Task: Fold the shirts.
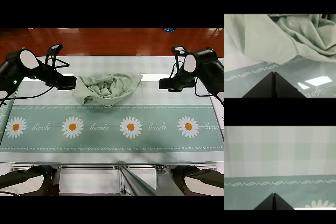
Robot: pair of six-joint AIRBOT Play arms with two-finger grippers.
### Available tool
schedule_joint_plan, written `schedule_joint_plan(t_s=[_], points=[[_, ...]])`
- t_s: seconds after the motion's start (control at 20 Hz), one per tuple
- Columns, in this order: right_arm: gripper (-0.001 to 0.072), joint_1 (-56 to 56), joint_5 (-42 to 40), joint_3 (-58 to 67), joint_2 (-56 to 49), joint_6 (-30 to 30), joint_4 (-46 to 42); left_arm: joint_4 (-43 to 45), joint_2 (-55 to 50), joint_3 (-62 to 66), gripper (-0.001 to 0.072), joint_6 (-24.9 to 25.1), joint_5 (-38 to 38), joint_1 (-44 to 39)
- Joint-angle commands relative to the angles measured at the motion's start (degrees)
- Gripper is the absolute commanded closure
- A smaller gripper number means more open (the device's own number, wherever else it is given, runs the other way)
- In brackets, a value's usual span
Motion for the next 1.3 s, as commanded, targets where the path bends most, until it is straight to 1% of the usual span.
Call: schedule_joint_plan(t_s=[0.0, 0.6, 0.7, 0.8, 0.85, 0.9, 0.95, 1.0, 1.05, 1.1, 1.15, 1.25], points=[[0.0687, 0.04, 0.02, 0.02, -0.02, 0.0, 0.0, 0.02, -0.02, -0.02, 0.0686, 0.02, 0.0, 0.04], [0.0687, 0.04, 0.02, 0.02, -0.02, 0.0, 0.0, -0.02, -0.02, -0.02, 0.0686, 0.0, 0.24, 0.02], [0.0688, 0.04, -0.37, 0.02, -0.02, 0.02, 0.0, 0.02, -0.02, -0.02, 0.0686, 0.02, 3.56, 0.04], [0.0687, 0.04, -4.44, 0.02, -0.02, 0.04, 0.04, 0.0, -0.02, -0.02, 0.0686, 0.0, 6.91, 0.04], [0.0668, 0.04, -4.7, 0.02, -0.04, 0.04, 0.0, 0.02, -0.04, -0.04, 0.0678, 0.02, 9.51, 0.04], [0.0483, 0.02, -4.96, 0.02, -0.09, 0.04, -0.22, 0.0, -0.09, -0.02, 0.0626, -0.13, 13.77, 0.07], [0.0299, 0.04, -4.87, 0.02, -0.09, -0.35, -0.31, 0.0, -0.09, -0.02, 0.0544, -1.44, 17.97, 0.15], [0.0301, 0.04, -4.17, 0.02, -0.09, -0.74, -0.55, 0.0, -0.17, -0.02, 0.023, -1.95, 22.32, 0.02], [0.0302, 0.04, -3.19, 0.02, -0.09, -1.16, -0.85, 0.0, -0.52, 0.15, 0.0199, -1.95, 25.53, -0.2], [0.0302, 0.11, -2.14, 0.02, -0.09, -1.57, -1.01, -0.22, -1.64, 1.27, 0.02, -0.66, 25.81, -0.44], [0.0302, 0.22, -1.51, 0.0, -0.09, -1.6, -1.14, -0.85, -3.34, 2.93, 0.0201, 1.77, 23.54, -0.48], [0.0303, 0.79, -1.55, -0.04, -0.09, -1.75, -1.14, -3.02, -8.48, 7.06, 0.0201, 9.53, 15.8, -0.92]])
